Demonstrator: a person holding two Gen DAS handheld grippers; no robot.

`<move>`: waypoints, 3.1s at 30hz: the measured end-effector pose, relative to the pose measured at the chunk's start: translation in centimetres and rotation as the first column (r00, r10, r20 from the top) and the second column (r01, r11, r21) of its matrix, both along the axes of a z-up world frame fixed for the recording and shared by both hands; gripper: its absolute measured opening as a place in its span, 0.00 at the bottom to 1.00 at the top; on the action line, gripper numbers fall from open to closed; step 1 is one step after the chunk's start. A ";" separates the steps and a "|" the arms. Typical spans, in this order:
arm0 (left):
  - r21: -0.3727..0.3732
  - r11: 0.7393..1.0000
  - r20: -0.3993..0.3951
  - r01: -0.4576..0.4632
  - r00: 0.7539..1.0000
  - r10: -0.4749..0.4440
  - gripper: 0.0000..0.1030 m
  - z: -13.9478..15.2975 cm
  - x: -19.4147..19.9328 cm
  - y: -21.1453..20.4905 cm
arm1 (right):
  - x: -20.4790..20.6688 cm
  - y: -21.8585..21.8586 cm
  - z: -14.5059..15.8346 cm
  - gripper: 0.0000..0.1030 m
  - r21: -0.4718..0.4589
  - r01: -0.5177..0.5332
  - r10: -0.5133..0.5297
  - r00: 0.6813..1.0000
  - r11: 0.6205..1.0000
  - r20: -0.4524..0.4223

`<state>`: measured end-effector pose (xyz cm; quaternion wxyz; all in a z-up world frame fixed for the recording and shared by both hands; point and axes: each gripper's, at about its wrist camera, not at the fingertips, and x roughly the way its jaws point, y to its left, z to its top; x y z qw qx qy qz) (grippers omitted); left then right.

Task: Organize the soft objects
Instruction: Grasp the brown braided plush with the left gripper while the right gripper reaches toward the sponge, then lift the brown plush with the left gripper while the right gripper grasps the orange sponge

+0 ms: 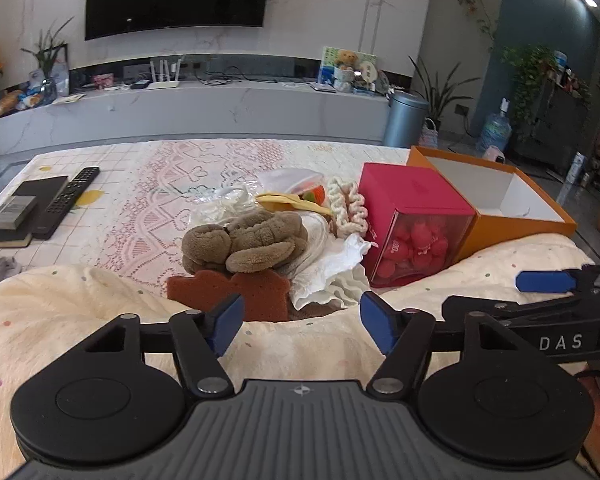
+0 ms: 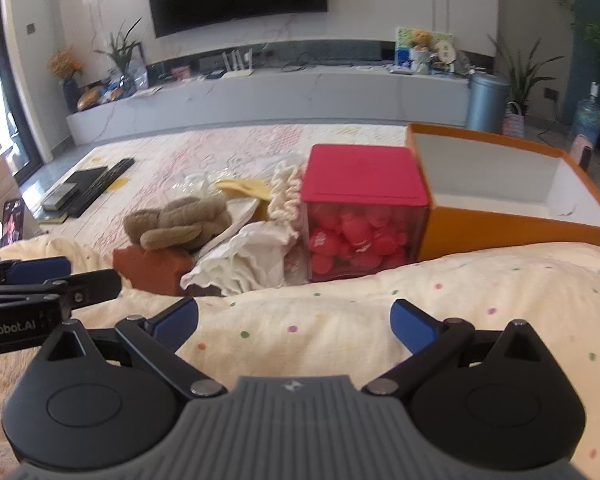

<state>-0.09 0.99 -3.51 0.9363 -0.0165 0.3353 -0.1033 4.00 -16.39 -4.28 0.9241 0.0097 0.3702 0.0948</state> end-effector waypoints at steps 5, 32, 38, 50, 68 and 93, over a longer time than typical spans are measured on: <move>0.063 0.998 0.040 0.027 0.999 -0.030 0.71 0.1 2.1 0.3 | 2.4 1.0 -0.4 0.81 -0.015 -0.037 0.037 0.999 0.999 -0.010; 0.470 0.807 -0.140 0.358 0.933 -0.333 0.56 -7.4 14.5 -1.7 | 13.1 3.7 -6.9 0.50 0.081 -0.138 0.153 0.965 0.987 -0.212; 0.337 0.914 -0.018 0.224 0.973 -0.232 0.48 -4.2 12.8 0.4 | 12.4 3.7 -6.0 0.50 0.063 -0.143 0.152 0.971 0.988 -0.183; 0.116 0.989 -0.025 -0.097 0.995 0.101 0.48 -1.2 9.0 5.8 | 10.5 7.8 -2.8 0.50 0.106 -0.346 0.350 0.936 0.932 -0.023; 0.018 0.992 0.025 -0.127 0.992 0.127 0.48 -2.8 7.3 7.6 | 13.5 11.7 -7.6 0.52 0.124 -0.509 0.523 0.841 0.852 -0.138; -0.153 0.973 0.173 -0.172 0.965 0.197 0.48 6.2 6.2 5.4 | 5.5 0.3 6.9 0.30 0.129 -0.286 0.258 0.946 0.950 0.197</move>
